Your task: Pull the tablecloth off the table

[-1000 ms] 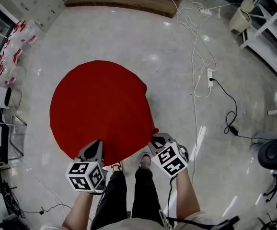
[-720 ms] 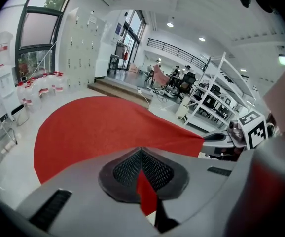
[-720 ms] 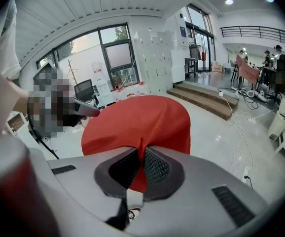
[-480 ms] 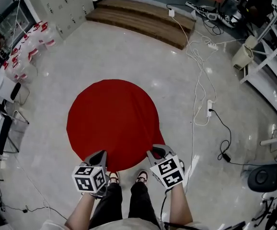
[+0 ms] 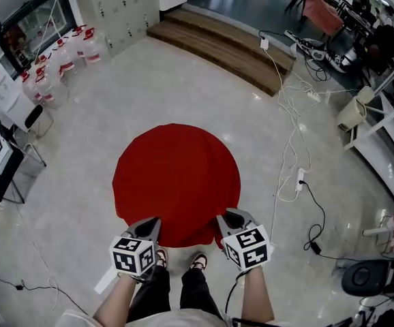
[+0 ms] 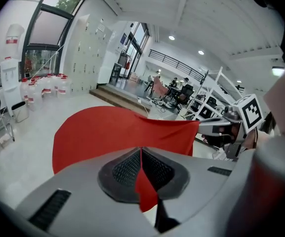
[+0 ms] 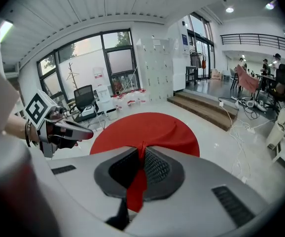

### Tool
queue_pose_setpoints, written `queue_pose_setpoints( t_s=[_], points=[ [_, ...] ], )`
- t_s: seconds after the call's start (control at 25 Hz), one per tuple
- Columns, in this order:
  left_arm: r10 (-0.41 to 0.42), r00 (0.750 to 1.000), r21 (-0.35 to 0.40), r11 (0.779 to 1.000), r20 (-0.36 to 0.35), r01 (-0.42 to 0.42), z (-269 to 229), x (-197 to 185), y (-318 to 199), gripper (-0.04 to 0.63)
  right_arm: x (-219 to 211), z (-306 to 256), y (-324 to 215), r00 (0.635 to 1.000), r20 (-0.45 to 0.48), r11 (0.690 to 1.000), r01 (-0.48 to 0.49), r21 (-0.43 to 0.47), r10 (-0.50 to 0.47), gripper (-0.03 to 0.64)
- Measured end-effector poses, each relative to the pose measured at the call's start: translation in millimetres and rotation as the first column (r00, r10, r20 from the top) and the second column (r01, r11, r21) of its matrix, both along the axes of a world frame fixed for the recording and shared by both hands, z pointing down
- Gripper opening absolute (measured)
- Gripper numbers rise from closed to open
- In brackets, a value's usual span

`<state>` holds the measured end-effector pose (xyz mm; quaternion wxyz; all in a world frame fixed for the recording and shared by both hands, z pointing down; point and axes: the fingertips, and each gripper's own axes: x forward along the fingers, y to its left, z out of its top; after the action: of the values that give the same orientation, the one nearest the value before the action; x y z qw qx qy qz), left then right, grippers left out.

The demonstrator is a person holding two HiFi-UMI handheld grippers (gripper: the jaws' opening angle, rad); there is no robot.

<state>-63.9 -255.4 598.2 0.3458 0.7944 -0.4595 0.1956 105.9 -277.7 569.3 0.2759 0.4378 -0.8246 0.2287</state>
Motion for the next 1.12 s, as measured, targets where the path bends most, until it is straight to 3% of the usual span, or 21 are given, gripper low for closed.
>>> queue_pose_setpoints(
  t_s=[0.12, 0.2, 0.32, 0.44, 0.52, 0.64, 0.8, 0.96, 1.04, 1.12],
  points=[
    [0.013, 0.999, -0.002, 1.0, -0.036, -0.013, -1.2, 0.3, -5.2, 0.036, -7.8, -10.9, -7.4, 0.999, -0.043, 1.0, 0.025, 0.014, -0.025, 0.027],
    [0.028, 0.998, -0.012, 1.0, -0.058, -0.029, 0.1, 3.9, -8.3, 0.154, -11.2, -15.9, -11.7, 0.998, -0.053, 0.999, 0.03, 0.019, -0.029, 0.027],
    [0.098, 0.994, -0.028, 0.995, -0.058, -0.099, 5.1, 12.8, -11.0, 0.198, -13.4, -22.9, -17.9, 0.999, -0.032, 1.0, 0.014, 0.023, -0.013, 0.028],
    [0.197, 0.978, -0.064, 0.977, -0.062, -0.201, 17.0, 24.4, -9.4, 0.261, -12.8, -29.8, -24.5, 1.0, -0.006, 1.0, -0.002, 0.031, 0.003, 0.027],
    [0.281, 0.957, -0.083, 0.954, -0.077, -0.287, 23.3, 34.3, -4.4, 0.29, -12.3, -34.2, -28.9, 1.0, 0.004, 0.999, -0.006, 0.036, 0.006, 0.026],
    [0.378, 0.919, -0.09, 0.917, -0.108, -0.388, 26.3, 48.0, 2.8, 0.308, -13.4, -40.2, -34.7, 1.0, 0.011, 0.999, 0.0, 0.041, 0.0, 0.028],
    [0.432, 0.887, -0.084, 0.89, -0.162, -0.449, 30.0, 63.6, 0.4, 0.318, -11.9, -43.1, -43.7, 0.999, 0.033, 0.999, 0.004, 0.049, -0.006, 0.028],
    [0.459, 0.856, -0.053, 0.874, -0.236, -0.483, 17.6, 49.5, -6.2, 0.318, -17.6, -45.1, -54.0, 0.999, 0.026, 0.999, 0.024, 0.047, -0.025, 0.028],
    [0.476, 0.847, -0.059, 0.863, -0.239, -0.501, 16.1, 41.8, -4.9, 0.318, -18.2, -47.4, -55.8, 0.999, 0.028, 0.998, 0.041, 0.044, -0.042, 0.028],
    [0.51, 0.837, -0.079, 0.843, -0.198, -0.532, 24.8, 41.6, -3.3, 0.323, -18.4, -49.4, -57.5, 0.998, 0.043, 0.998, 0.047, 0.045, -0.049, 0.027]
  ],
)
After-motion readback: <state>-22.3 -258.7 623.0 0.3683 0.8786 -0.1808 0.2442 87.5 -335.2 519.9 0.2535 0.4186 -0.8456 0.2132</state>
